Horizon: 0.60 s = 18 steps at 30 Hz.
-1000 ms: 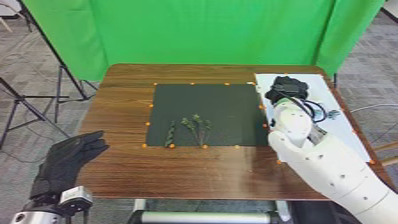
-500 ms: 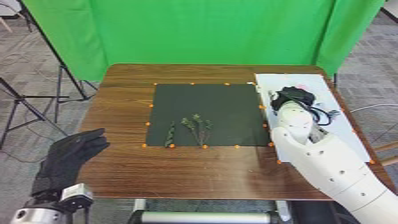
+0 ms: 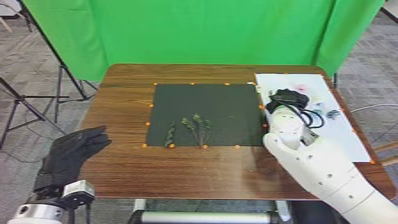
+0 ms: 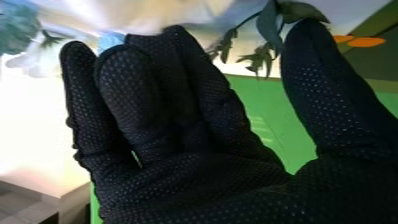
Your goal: Arrange flowers
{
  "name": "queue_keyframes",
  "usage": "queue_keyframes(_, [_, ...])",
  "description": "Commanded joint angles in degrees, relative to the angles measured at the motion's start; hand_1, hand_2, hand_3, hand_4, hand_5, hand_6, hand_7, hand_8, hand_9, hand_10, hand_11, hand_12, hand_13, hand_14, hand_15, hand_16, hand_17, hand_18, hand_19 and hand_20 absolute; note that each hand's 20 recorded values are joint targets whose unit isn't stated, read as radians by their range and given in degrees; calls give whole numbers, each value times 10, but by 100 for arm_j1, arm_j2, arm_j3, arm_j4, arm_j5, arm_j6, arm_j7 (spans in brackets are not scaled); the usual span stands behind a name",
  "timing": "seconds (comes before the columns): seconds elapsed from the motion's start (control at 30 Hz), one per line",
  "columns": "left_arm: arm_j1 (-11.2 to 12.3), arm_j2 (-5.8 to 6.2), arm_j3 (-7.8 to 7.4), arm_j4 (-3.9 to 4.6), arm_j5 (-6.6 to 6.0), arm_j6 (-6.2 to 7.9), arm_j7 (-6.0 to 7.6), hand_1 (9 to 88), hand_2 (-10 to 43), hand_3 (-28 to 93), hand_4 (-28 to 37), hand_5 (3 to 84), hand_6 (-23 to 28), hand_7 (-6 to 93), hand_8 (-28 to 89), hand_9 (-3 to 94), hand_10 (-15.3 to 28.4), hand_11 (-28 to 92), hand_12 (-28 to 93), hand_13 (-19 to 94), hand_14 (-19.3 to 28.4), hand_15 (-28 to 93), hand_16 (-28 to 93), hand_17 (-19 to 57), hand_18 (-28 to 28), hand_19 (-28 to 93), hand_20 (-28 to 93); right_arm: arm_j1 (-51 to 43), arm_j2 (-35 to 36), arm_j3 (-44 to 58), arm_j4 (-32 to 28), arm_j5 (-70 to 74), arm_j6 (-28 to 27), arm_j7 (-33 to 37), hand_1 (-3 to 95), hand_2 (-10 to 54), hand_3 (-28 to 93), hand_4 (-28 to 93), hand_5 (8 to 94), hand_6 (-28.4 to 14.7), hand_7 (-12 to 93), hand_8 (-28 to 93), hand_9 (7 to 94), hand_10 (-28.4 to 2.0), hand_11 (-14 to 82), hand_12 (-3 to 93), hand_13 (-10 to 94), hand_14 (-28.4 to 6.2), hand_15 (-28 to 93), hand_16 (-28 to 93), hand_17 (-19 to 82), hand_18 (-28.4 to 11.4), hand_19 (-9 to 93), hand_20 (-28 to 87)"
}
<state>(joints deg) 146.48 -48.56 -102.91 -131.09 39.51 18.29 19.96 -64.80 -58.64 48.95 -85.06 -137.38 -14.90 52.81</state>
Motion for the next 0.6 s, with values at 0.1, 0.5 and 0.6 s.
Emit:
queue_keyframes(0.1, [-88, 18, 29, 38, 39, -95, -28, 274, 70, 807, -198, 511, 160, 179, -96, 419, 234, 428, 103, 285, 279, 626, -133, -95, 208, 583, 166, 64, -233, -151, 294, -261, 128, -102, 318, -28, 769, -240, 693, -133, 247, -66, 596, -258, 508, 235, 607, -189, 773, 172, 298, -284, 915, -181])
queue_keyframes(0.5, [-137, 66, 5, 68, 59, -160, -67, 275, 71, 805, -195, 512, 161, 178, -95, 419, 234, 428, 103, 284, 279, 626, -133, -95, 208, 583, 166, -226, -353, -75, 351, -350, -18, -138, 493, -95, 738, -279, 759, -67, 307, 164, 709, -181, 481, 311, 703, -135, 740, 219, 299, -284, 902, -99])
queue_keyframes(0.6, [-152, 63, -5, 74, 69, -181, -82, 274, 71, 805, -194, 513, 161, 177, -96, 419, 234, 428, 103, 284, 279, 627, -133, -95, 208, 583, 166, -277, -381, -59, 349, -289, 15, -147, 521, -95, 739, -279, 773, -56, 322, 166, 735, -159, 446, 358, 724, -124, 732, 230, 300, -279, 899, -80])
